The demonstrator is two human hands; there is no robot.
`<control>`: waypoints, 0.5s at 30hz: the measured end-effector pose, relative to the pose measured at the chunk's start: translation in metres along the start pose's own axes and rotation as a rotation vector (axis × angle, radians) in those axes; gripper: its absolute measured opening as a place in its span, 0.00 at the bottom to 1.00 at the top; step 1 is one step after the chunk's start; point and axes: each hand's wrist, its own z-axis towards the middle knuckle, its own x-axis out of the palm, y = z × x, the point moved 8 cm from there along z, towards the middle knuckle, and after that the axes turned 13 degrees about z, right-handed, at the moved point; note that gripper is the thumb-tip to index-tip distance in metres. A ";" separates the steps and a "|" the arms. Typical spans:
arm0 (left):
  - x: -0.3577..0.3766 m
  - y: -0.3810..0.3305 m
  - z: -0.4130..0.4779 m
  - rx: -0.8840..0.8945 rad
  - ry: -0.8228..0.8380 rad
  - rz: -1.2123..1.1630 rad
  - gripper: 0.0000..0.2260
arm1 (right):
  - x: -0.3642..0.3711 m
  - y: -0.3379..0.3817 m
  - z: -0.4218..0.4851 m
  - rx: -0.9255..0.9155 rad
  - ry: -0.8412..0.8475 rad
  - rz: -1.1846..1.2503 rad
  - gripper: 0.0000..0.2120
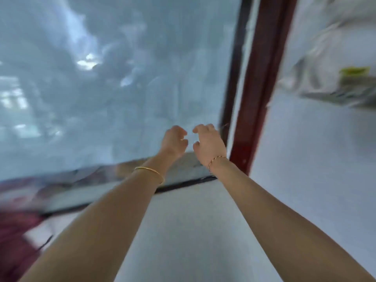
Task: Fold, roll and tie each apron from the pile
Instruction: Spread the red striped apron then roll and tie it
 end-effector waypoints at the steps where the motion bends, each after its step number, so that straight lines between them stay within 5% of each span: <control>1: 0.000 0.033 -0.013 -0.042 0.018 0.064 0.09 | 0.033 0.000 -0.007 0.020 0.074 0.000 0.18; 8: -0.060 0.373 -0.188 -0.646 0.190 0.538 0.19 | 0.306 0.059 -0.129 0.044 0.690 0.076 0.16; 15: -0.104 0.525 -0.289 -0.854 0.455 0.740 0.15 | 0.422 0.084 -0.180 0.038 0.962 0.039 0.15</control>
